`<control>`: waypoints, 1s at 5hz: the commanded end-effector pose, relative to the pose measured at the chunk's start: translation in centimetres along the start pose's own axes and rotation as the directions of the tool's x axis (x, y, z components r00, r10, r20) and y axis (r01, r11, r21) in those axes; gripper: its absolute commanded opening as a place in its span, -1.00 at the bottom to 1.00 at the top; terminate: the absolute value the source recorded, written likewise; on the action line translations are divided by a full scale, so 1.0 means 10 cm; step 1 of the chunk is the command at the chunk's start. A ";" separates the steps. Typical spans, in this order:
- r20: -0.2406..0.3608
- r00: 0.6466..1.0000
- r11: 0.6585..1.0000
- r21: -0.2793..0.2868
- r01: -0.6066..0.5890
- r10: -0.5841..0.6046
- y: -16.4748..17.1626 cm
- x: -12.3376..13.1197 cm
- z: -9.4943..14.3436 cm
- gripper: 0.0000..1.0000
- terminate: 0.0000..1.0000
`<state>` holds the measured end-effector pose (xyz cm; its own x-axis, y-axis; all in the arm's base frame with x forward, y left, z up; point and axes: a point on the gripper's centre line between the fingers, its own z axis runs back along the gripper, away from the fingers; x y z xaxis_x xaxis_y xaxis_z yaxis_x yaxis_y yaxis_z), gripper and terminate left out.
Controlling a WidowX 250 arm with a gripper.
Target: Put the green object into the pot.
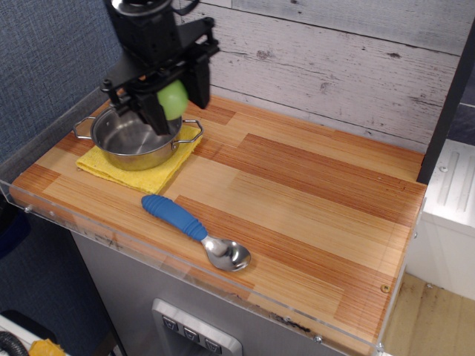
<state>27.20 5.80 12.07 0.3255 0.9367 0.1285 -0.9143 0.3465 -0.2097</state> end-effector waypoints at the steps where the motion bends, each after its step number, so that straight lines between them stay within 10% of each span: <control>1: 0.058 0.994 0.996 -0.006 -0.091 0.092 0.02 0.46 -0.05 -1.00 -1.00; 5: 0.091 0.987 0.987 0.081 -0.142 0.134 -0.02 0.81 -0.51 -1.00 -1.00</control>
<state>31.11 13.57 6.57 0.1776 0.9711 0.1591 -0.9745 0.1961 -0.1091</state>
